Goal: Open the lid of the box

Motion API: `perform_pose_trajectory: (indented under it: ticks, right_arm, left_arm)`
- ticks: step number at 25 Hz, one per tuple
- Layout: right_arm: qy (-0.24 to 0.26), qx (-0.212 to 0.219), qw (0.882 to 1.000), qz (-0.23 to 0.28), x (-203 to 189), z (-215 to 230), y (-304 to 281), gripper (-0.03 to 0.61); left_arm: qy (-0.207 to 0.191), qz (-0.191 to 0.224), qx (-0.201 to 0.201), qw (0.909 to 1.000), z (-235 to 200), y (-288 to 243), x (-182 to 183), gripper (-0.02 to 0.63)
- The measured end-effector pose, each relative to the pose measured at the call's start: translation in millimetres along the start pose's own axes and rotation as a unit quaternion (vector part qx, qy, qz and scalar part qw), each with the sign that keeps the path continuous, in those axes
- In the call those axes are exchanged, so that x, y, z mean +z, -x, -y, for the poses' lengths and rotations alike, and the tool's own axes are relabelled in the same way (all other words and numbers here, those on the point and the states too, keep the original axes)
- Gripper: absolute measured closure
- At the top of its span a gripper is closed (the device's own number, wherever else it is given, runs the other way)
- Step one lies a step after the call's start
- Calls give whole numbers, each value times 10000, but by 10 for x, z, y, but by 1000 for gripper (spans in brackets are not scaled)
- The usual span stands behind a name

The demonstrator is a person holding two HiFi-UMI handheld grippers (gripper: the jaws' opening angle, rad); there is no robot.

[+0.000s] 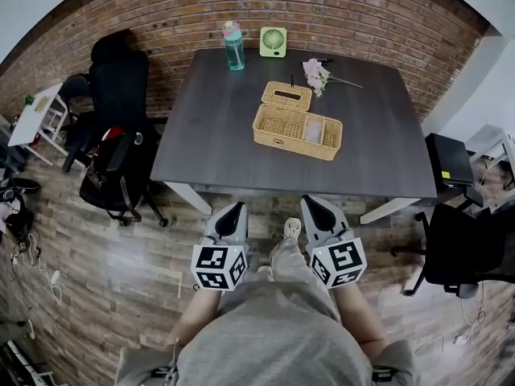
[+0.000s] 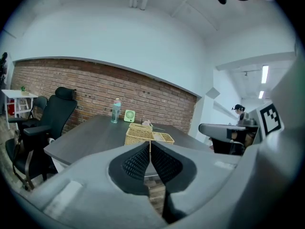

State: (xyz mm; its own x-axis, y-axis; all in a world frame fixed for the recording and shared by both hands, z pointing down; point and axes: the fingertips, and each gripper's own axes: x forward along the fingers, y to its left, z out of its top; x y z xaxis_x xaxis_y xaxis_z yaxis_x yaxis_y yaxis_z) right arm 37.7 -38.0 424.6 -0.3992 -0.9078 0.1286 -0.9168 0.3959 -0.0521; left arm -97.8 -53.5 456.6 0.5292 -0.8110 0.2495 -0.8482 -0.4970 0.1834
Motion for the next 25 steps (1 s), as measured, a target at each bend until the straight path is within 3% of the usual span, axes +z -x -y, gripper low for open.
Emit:
perform_pose_trajectory:
  ticks: [25]
  right_arm:
    - [-40, 38, 9999, 159, 110, 41, -131, 577]
  left_arm:
    - [22, 55, -1, 10000, -34, -157, 98, 592]
